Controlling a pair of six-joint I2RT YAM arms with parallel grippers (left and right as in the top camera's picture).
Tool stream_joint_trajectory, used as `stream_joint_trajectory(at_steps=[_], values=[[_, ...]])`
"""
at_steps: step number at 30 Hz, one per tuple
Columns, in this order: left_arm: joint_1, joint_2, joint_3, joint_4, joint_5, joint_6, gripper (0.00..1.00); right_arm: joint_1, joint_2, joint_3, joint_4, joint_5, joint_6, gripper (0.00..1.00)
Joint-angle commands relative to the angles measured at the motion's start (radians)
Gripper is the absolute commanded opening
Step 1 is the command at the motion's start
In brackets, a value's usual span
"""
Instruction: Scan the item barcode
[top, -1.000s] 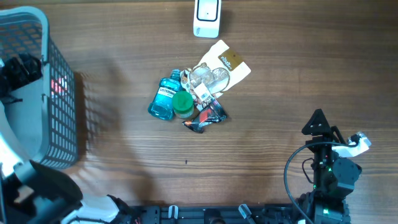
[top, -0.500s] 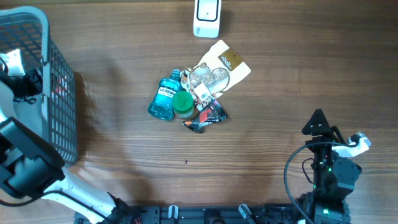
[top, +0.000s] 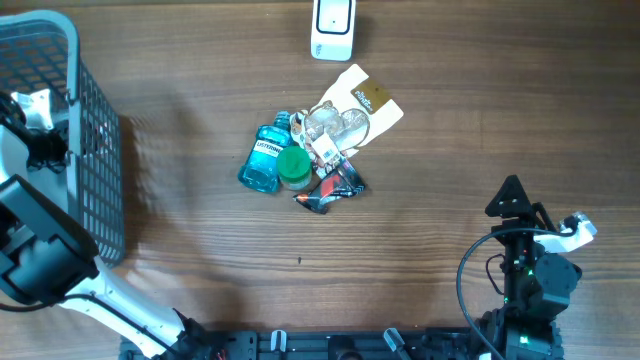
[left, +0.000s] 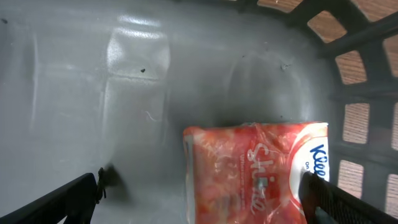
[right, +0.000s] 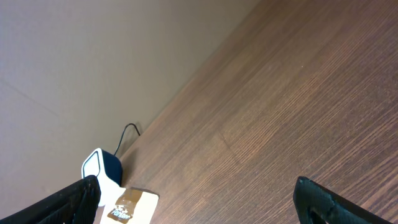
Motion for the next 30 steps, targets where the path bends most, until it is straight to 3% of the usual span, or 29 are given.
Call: stream_joint_trajectory(at_steps=[1,7,9,14,18,30], values=[[-0.003,0.027,-0.001,0.008,-0.058,0.027,1.00,-0.003,0.001,-0.001,0.003,0.017,-0.018,1.00],[0.011,0.027,-0.001,0.024,-0.455,-0.080,1.00,-0.003,0.001,-0.001,0.003,0.017,-0.018,1.00],[0.031,0.024,-0.001,0.031,-0.494,-0.140,1.00,-0.003,0.001,-0.001,0.003,0.017,-0.018,1.00],[0.092,0.022,-0.001,0.015,-0.463,-0.254,1.00,-0.003,0.001,-0.001,0.003,0.017,-0.018,1.00],[0.104,0.023,-0.001,-0.035,-0.259,-0.148,1.00,-0.003,0.001,-0.001,0.003,0.017,-0.018,1.00],[0.102,-0.004,-0.001,-0.033,-0.084,-0.081,1.00,-0.003,0.001,-0.001,0.003,0.017,-0.018,1.00]])
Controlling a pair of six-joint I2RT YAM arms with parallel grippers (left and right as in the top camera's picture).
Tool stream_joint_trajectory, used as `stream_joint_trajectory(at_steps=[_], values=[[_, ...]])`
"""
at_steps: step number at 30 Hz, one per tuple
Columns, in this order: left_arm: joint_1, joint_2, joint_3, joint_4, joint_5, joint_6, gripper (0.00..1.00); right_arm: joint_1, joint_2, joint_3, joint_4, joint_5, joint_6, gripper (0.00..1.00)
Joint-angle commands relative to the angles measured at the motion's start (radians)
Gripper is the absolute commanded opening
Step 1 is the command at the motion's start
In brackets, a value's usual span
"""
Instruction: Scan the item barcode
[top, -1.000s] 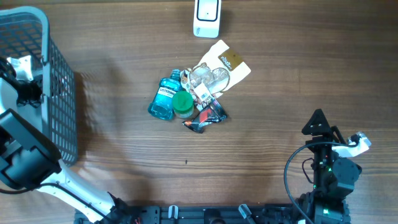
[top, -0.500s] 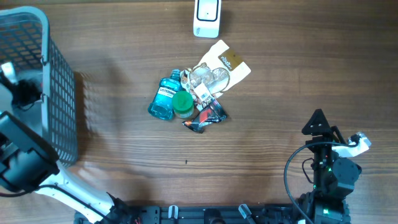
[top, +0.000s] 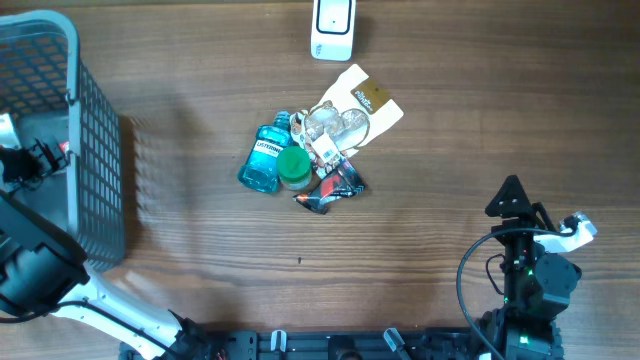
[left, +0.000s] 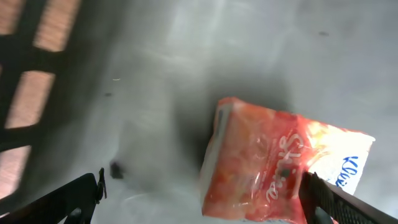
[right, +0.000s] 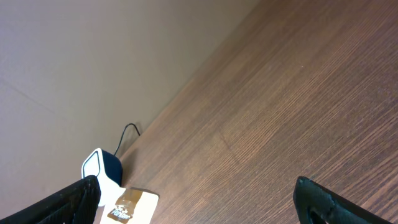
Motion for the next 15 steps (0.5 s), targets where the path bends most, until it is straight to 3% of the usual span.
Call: stream_joint_trajectory(at_steps=[1,15], values=[[-0.003,-0.016,-0.019,0.012,0.076,0.034,1.00,-0.003,0.001,-0.001,0.003,0.017,-0.018,1.00],[0.013,-0.151,-0.019,0.016,0.105,0.009,1.00,-0.003,0.001,-0.001,0.003,0.017,-0.018,1.00]])
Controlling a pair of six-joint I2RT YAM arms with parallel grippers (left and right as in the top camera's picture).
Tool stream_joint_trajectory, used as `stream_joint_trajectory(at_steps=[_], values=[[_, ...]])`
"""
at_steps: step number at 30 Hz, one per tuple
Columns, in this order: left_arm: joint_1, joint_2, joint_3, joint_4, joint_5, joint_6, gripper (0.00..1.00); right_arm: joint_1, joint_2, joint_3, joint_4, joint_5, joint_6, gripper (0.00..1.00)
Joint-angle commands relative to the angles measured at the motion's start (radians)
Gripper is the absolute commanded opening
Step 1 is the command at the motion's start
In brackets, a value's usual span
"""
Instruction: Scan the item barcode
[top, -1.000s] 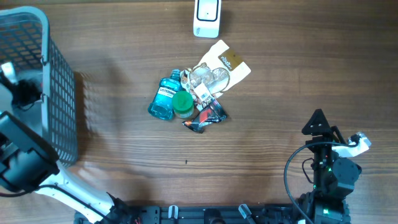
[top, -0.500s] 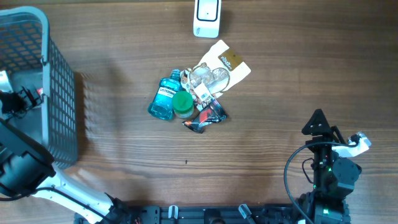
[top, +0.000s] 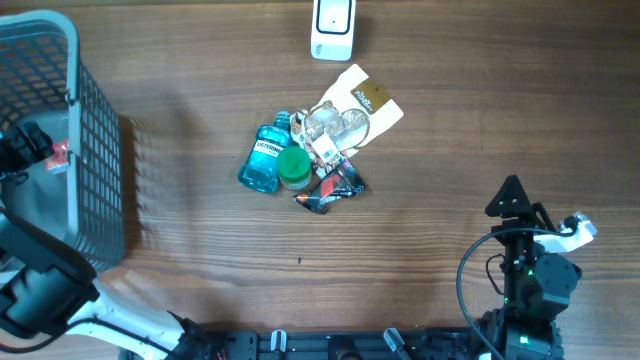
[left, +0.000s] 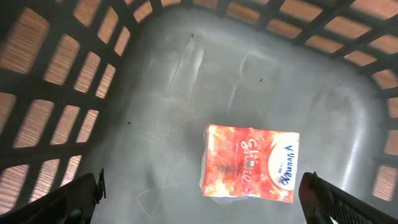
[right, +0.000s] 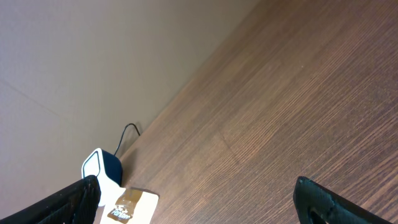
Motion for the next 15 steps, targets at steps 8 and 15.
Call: stream_joint_trajectory(at_steps=[8,15], values=[[-0.045,-0.004,-0.003,-0.026,-0.002,0.006,1.00,-0.003,0.001,-0.001,0.003,0.017,-0.018,1.00],[-0.104,0.068,-0.003,-0.011,-0.040,0.002,1.00,-0.003,0.001,-0.001,0.003,0.017,-0.018,1.00]])
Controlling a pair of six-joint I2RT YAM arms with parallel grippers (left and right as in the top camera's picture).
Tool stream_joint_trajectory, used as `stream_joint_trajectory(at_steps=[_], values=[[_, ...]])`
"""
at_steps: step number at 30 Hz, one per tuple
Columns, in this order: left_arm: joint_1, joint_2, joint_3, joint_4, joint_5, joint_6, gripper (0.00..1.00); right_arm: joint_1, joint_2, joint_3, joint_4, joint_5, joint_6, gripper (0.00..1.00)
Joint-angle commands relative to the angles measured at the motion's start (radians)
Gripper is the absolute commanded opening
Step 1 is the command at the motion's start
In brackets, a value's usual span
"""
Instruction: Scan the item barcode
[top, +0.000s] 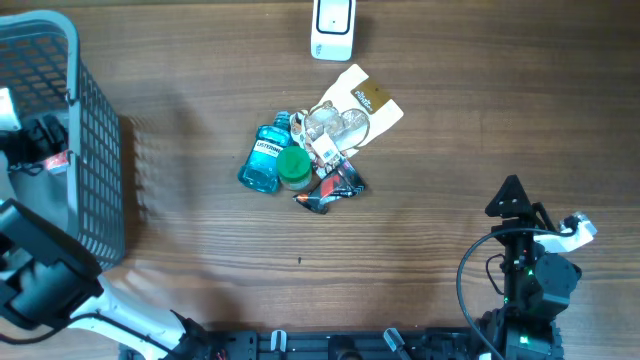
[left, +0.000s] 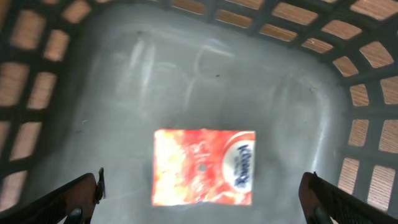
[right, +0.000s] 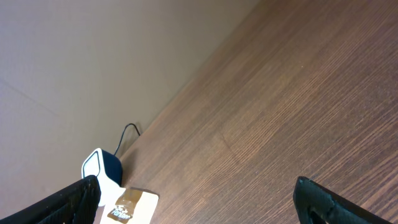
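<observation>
A red tissue pack (left: 204, 167) lies flat on the grey floor of the basket (left: 292, 93). My left gripper (left: 203, 190) hangs open above it with nothing between its fingers; overhead it shows inside the basket (top: 35, 140) beside a red bit of the pack (top: 57, 158). The white scanner (top: 332, 28) stands at the table's far edge, and the right wrist view catches it too (right: 99, 168). My right gripper (top: 512, 195) rests open at the near right, away from everything.
A pile lies mid-table: a blue mouthwash bottle (top: 262, 160), a green-capped jar (top: 293, 168), a carded package (top: 360, 100) and a dark pouch (top: 330, 190). The basket's mesh wall (top: 95, 150) stands between the left arm and the pile.
My left gripper has shifted a little inside the basket; the tissue pack now sits further left in its view. It stays open. The right arm has not moved.
My left gripper was open and close over the tissue pack on the basket floor. A second later it was still close but turned. Then it stood higher with the whole pack in view, as it does now. The pile and right arm stayed put.
</observation>
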Motion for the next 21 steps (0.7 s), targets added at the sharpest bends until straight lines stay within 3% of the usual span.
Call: stream_joint_trajectory(at_steps=[1,21], values=[[-0.034,0.057,-0.003,0.008,-0.038,0.002,1.00,-0.003,0.001,-0.001,0.003,0.017,-0.018,1.00],[-0.049,0.122,-0.031,0.037,-0.048,-0.055,1.00,-0.003,0.001,-0.001,0.003,0.017,-0.018,1.00]])
